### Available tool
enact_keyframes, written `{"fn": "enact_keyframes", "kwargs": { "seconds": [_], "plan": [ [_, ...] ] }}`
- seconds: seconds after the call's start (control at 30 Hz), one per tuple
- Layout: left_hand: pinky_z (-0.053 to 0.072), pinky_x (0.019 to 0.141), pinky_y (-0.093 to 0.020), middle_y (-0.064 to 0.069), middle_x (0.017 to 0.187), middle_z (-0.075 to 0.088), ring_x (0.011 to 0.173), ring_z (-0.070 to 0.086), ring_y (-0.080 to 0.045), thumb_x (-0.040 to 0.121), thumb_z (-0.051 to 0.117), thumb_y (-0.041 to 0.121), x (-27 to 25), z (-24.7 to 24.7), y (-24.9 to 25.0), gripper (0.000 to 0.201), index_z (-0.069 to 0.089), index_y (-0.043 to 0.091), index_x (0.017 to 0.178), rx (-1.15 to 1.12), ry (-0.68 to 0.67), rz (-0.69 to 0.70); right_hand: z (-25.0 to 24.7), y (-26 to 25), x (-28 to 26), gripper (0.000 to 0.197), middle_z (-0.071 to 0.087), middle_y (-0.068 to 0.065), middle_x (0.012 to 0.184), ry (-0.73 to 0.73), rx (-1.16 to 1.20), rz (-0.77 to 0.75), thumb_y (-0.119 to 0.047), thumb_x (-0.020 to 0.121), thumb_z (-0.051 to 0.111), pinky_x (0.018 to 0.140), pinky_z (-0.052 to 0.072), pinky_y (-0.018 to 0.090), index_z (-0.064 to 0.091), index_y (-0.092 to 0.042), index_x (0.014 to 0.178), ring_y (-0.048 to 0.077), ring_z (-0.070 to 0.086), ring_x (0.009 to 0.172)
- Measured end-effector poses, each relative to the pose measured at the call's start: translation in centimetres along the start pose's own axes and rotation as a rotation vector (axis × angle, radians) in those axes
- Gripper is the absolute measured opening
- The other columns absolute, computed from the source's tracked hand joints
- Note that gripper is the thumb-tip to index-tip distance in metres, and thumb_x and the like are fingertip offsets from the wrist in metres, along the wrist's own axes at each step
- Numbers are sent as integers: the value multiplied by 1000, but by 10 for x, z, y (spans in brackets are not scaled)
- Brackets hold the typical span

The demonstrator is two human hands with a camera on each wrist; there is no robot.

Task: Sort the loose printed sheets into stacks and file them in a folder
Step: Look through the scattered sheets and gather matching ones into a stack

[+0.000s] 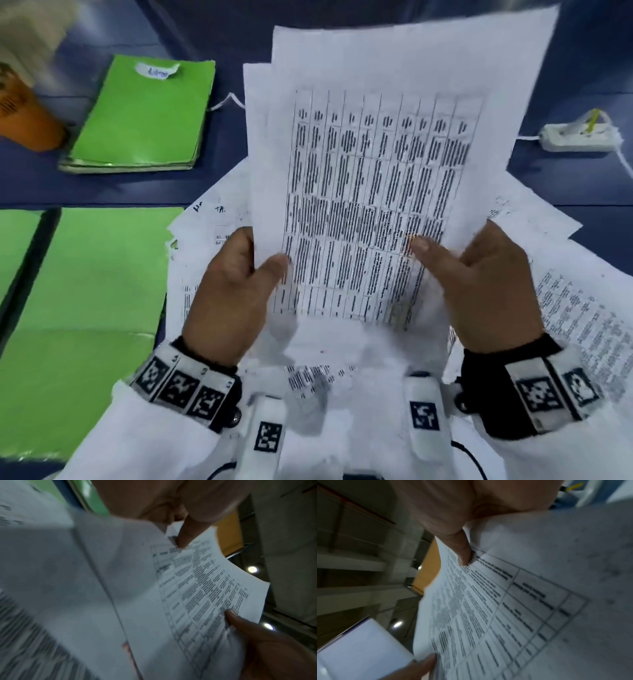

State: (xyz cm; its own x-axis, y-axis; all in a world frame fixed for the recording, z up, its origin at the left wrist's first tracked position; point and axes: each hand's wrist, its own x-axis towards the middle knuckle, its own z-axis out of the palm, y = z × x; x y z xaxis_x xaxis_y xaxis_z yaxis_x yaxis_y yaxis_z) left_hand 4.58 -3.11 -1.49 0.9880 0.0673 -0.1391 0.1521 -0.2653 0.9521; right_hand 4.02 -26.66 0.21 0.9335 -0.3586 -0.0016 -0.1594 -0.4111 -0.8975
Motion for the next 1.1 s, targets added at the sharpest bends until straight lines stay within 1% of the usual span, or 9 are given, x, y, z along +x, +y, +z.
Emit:
{"fn": "enact_keyframes", "kwargs": {
  "seconds": [0.13,0.23,0.37,0.5,0.63,0.8,0.87,1.0,1.1],
  "plan": [
    [49,78,-9,20,98,77,91,70,1,98,59,-4,-9,-6,9,28,63,22,106,-161,175,249,11,-32,-27,17,65,-29,67,110,76,-254,-18,87,73,60,37,0,63,-32,84,-16,58,66],
    [52,88,-19,12,110,77,104,70,-6,95,55,-5,-20,-4,-5,32,59,18,116,-325,170,344,23,-24,-44,15,67,-16,84,148,137,-366,-15,91,69,68,41,3,67,-5,102,-12,61,77],
    [56,83,-23,11,105,77,96,72,-7,89,63,6,-35,-2,-45,29,59,21,113,-257,207,243,45,12,-67,39,68,-2,108,116,244,-317,4,86,69,86,52,24,55,-10,120,9,66,100],
    [57,90,-56,3,103,77,97,73,-24,86,66,27,-49,1,-86,21,67,32,106,-146,193,71,58,49,-79,44,69,-7,92,66,170,-199,9,81,65,80,55,34,52,-24,106,7,67,86],
    [56,77,-38,1,87,77,79,73,-23,96,66,25,-59,6,-101,4,70,25,95,-20,145,35,67,59,-90,39,63,-19,93,-79,77,-232,8,86,54,66,39,0,52,-18,115,-12,59,82],
    [53,71,-24,12,89,79,79,72,-2,95,69,22,-92,-19,-98,7,73,24,99,0,393,322,39,31,-124,35,70,-12,88,-20,128,-426,7,82,49,65,50,19,57,-19,103,1,64,77],
    [56,78,-29,7,96,80,87,76,-11,93,70,15,-117,-35,-94,12,76,21,101,-151,333,380,20,14,-146,36,71,-9,89,-29,174,-500,8,80,47,62,55,29,57,-19,101,7,67,74],
    [62,56,-27,-3,76,76,65,73,-17,63,83,10,-166,-61,-93,24,74,7,85,-536,79,252,7,1,-175,33,70,-9,86,-118,150,-480,3,79,47,67,56,26,58,-21,99,5,67,78],
    [65,77,-44,-12,95,80,80,78,-27,80,74,12,-197,-64,-90,25,73,3,103,-473,36,158,19,8,-185,32,74,-4,90,-226,172,-379,1,79,49,66,59,31,61,-21,99,15,71,79]
  ]
}}
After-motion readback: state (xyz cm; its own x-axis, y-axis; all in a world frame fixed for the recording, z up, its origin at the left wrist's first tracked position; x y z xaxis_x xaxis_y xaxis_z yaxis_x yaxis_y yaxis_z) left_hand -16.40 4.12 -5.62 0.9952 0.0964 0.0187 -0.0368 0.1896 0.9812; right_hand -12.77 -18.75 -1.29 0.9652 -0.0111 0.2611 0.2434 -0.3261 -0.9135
